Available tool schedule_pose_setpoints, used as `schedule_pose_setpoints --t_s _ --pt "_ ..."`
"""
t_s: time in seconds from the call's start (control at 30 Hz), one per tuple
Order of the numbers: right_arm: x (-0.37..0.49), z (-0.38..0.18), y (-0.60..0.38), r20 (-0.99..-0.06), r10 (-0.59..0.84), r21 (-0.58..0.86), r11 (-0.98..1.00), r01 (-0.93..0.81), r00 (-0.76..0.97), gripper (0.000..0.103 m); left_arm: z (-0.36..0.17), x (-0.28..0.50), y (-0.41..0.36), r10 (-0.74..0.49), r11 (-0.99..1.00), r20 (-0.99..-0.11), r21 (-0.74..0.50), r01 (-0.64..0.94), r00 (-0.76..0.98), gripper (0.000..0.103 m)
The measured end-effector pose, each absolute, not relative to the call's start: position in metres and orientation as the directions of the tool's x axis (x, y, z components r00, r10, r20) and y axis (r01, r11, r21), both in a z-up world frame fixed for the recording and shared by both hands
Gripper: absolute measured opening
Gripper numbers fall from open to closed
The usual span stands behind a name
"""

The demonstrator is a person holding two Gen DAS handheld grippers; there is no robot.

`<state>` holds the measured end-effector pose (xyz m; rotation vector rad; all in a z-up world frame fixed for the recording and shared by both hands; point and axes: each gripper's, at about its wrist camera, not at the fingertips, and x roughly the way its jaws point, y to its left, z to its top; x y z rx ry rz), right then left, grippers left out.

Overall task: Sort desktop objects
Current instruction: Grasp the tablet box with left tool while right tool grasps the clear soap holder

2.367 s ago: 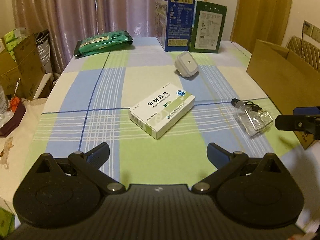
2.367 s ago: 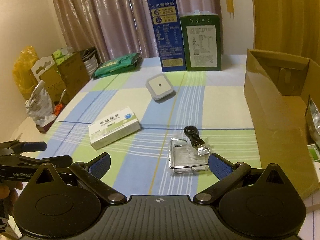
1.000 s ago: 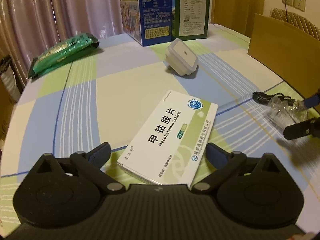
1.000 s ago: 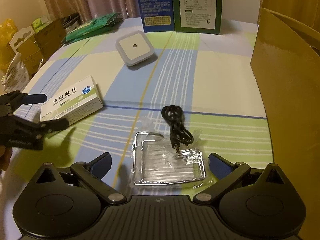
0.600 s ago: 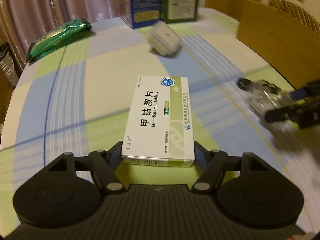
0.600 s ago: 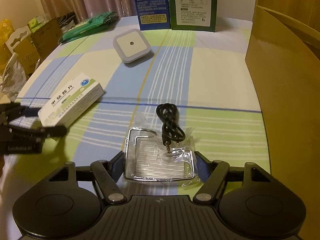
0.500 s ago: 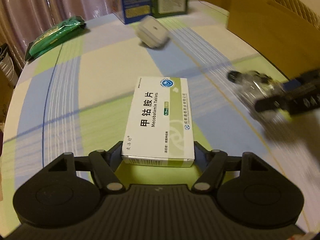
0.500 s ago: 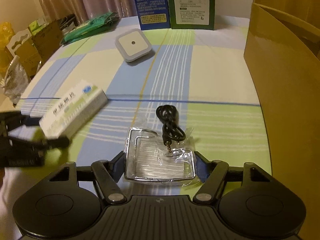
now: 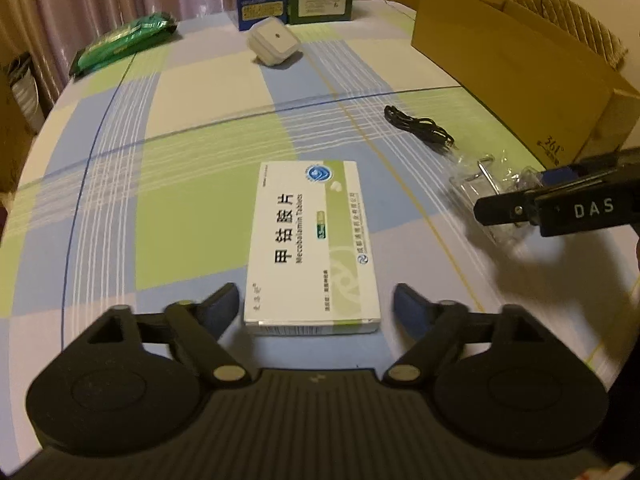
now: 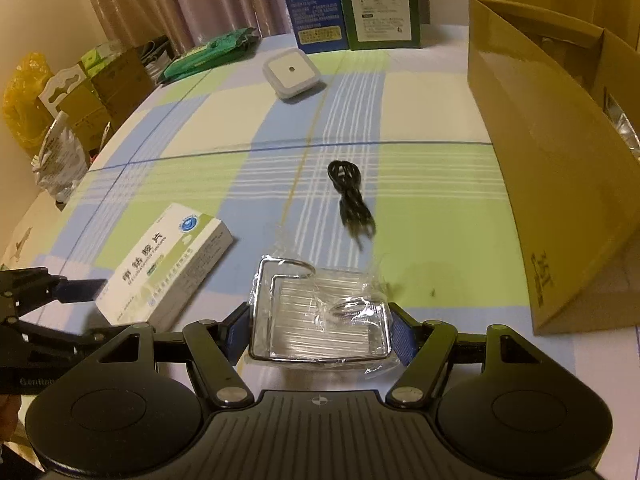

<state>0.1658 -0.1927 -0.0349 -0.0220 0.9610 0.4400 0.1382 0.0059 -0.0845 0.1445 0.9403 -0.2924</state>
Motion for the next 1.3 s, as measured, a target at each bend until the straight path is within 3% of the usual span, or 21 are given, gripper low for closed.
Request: schedule_pose_setpoints --t_s 0.13,0.27,0.37,0.7,0.73,0.8,0.87,1.3 --pt "0.168 -0.037 -0.19 -0.796 0.359 0.184 0.911 -0.37 0.488 0.069 -0.086 0.146 0.004 -0.171 0.949 -0.809 0.017 0.314 0.563 0.083" --pt "0.168 -0.038 -0.192 -0.788 0.346 0.176 0.92 -0.351 0.509 0.09 -0.088 0.155 0.002 -0.192 0.95 -0.802 -0.008 0.311 0.565 0.083" --pt "0.171 -0.038 -0.194 -0.787 0.345 0.184 0.922 -0.34 0.511 0.091 -0.089 0.162 -0.001 -0.195 0.947 -0.803 -0.006 0.321 0.563 0.082" --pt "0.175 -0.049 -0.186 -0.818 0.322 0.152 0.92 -0.36 0.477 0.09 -0.095 0.171 -0.005 -0.172 0.95 -0.808 0.016 0.312 0.564 0.082" --pt "0.174 -0.05 -0.184 -0.821 0.317 0.141 0.919 -0.369 0.475 0.089 -0.094 0.172 -0.005 -0.173 0.95 -0.806 0.015 0.311 0.566 0.082" --pt "0.173 -0.051 -0.181 -0.824 0.312 0.127 0.915 -0.382 0.473 0.076 -0.094 0.173 -0.005 -0.176 0.951 -0.804 0.01 0.309 0.567 0.081" --pt "0.173 -0.052 -0.181 -0.824 0.308 0.121 0.916 -0.383 0.476 0.072 -0.095 0.174 -0.005 -0.182 0.951 -0.802 0.003 0.308 0.57 0.08" --pt "0.173 -0.048 -0.181 -0.815 0.306 0.121 0.92 -0.373 0.492 0.068 -0.1 0.18 -0.011 -0.156 0.951 -0.806 0.034 0.308 0.571 0.068"
